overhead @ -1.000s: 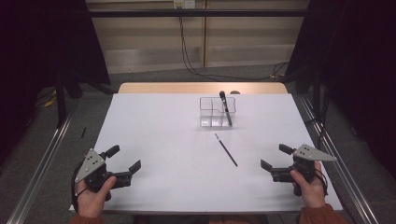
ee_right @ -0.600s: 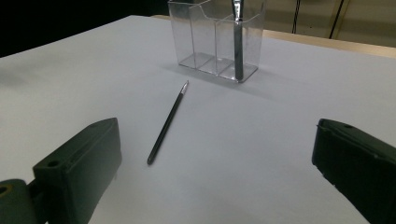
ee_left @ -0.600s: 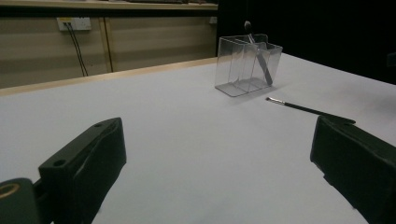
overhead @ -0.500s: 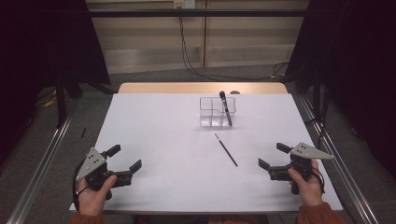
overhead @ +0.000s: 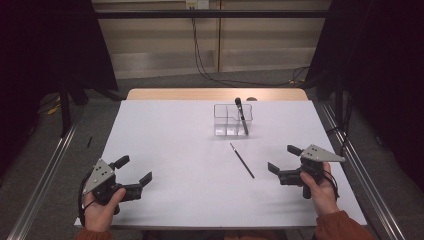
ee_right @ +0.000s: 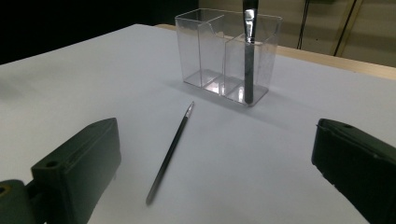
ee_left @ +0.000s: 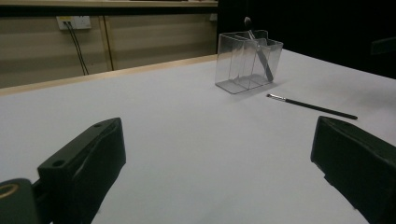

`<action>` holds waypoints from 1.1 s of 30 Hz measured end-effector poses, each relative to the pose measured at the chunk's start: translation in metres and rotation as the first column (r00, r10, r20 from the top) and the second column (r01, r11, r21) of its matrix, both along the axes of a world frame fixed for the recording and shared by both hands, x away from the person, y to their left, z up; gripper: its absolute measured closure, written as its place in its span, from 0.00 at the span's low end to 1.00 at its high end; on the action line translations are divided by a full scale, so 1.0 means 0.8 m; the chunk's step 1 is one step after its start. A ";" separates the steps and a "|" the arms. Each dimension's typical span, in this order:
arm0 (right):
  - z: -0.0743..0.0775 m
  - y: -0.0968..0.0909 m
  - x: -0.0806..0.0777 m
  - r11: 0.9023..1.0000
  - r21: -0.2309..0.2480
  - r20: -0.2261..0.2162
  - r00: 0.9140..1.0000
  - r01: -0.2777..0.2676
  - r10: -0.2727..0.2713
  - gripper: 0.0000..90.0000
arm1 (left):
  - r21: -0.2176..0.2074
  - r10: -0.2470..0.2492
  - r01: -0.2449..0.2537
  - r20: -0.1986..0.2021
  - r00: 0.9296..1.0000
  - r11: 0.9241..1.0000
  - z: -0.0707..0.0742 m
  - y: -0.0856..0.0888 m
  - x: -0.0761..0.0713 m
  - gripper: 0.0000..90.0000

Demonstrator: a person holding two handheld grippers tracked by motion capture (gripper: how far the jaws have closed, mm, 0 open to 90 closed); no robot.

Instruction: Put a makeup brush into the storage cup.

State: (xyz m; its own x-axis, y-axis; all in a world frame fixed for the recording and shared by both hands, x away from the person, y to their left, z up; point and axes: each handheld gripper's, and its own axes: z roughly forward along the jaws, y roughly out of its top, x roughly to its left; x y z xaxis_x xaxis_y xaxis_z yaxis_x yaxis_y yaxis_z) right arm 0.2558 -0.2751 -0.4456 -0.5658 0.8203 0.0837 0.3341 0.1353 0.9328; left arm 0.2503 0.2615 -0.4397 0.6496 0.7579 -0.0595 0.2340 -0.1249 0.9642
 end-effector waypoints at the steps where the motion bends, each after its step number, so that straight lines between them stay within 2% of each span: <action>1: 0.001 0.001 0.001 1.000 -0.001 0.003 1.000 -0.003 0.003 0.01 | -0.001 0.002 -0.002 0.000 1.000 1.000 0.000 0.000 0.000 0.04; 15: 0.009 0.031 0.042 0.997 -0.012 -0.025 0.997 -0.071 0.071 0.03 | 0.002 -0.002 0.002 -0.003 1.000 1.000 0.000 -0.001 0.000 0.04; 30: 0.022 0.059 0.085 0.992 -0.001 -0.011 0.992 -0.123 0.123 0.02 | -0.002 -0.007 0.007 0.004 1.000 1.000 0.001 -0.001 -0.001 0.04; 33: 0.021 0.064 0.090 0.991 0.001 -0.025 0.991 -0.134 0.134 0.02 | -0.006 -0.005 0.005 0.010 1.000 1.000 0.003 0.001 -0.002 0.04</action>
